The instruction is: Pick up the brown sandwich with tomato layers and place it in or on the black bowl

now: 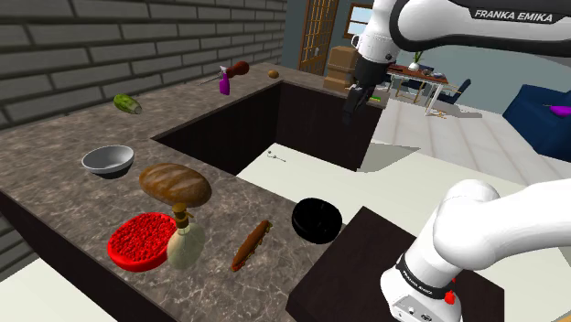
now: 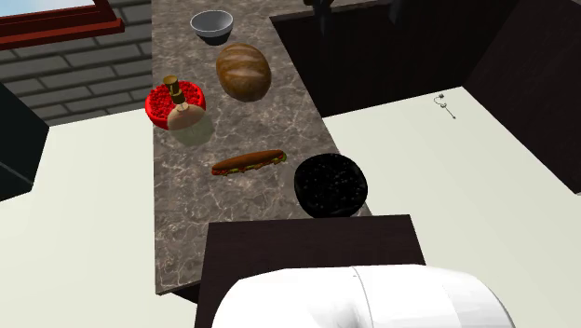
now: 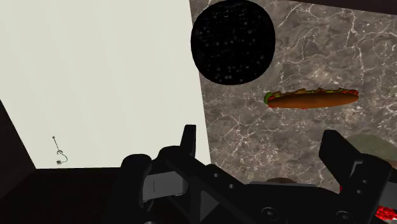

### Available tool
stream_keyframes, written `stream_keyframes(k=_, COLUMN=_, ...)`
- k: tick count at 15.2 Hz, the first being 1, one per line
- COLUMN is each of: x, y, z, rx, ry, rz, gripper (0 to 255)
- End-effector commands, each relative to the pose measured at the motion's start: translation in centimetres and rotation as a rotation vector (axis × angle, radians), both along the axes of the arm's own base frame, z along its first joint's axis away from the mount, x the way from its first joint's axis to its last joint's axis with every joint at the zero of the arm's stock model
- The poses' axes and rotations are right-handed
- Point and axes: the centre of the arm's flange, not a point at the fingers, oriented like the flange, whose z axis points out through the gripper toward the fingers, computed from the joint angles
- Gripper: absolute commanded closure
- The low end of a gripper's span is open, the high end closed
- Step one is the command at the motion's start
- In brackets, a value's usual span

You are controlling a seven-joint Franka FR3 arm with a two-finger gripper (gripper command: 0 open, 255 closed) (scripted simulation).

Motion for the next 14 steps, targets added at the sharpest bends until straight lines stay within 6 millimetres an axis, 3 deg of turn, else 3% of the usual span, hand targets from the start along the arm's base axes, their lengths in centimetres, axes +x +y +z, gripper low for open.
stream_keyframes(k=1, x=0.0, y=0.0, z=0.0, rx=0.000, ry=0.000, rz=0.000, gripper=0)
stream_keyframes(k=14, x=3.0, y=8.4, z=-14.8, rx=0.018, ry=0.026, rz=-0.420, gripper=0)
